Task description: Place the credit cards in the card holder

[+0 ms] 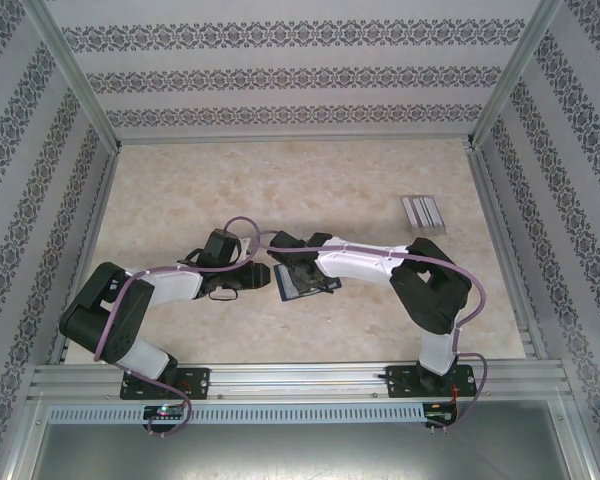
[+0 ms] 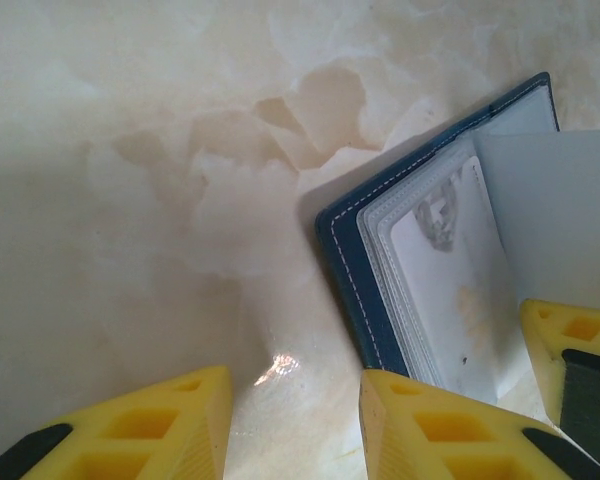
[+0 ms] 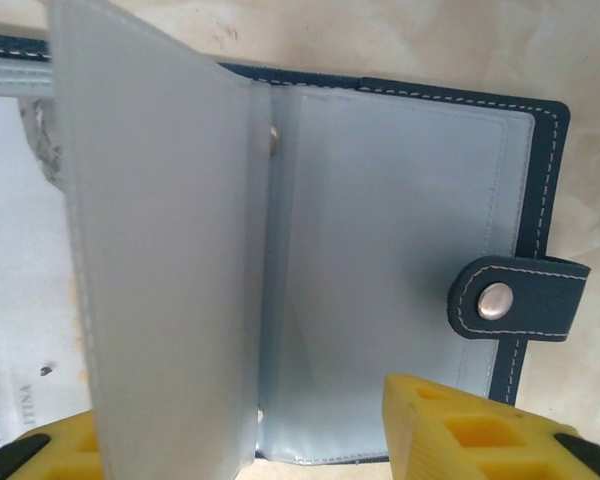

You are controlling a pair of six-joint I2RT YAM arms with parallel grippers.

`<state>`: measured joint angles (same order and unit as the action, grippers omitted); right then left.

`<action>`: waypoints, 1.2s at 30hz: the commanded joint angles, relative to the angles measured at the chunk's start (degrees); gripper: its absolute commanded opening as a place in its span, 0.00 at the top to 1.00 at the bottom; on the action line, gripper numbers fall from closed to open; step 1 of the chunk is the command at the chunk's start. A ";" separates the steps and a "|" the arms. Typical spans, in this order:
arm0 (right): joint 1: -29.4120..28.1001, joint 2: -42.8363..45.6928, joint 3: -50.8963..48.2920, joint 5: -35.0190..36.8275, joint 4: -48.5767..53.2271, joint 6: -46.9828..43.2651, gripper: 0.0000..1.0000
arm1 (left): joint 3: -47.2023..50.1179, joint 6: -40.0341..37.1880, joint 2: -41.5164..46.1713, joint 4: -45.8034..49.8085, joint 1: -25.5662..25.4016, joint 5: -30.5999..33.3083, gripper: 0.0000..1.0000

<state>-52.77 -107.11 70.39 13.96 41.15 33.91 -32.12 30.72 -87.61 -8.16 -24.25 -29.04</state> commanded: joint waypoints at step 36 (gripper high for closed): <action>-5.32 -2.06 3.35 1.17 -1.78 -0.47 0.63 | -2.08 9.95 -2.56 -1.46 4.87 -5.39 0.67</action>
<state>-57.56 -109.49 72.38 14.55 38.81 33.69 -32.99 39.64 -89.17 -8.21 -19.79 -33.06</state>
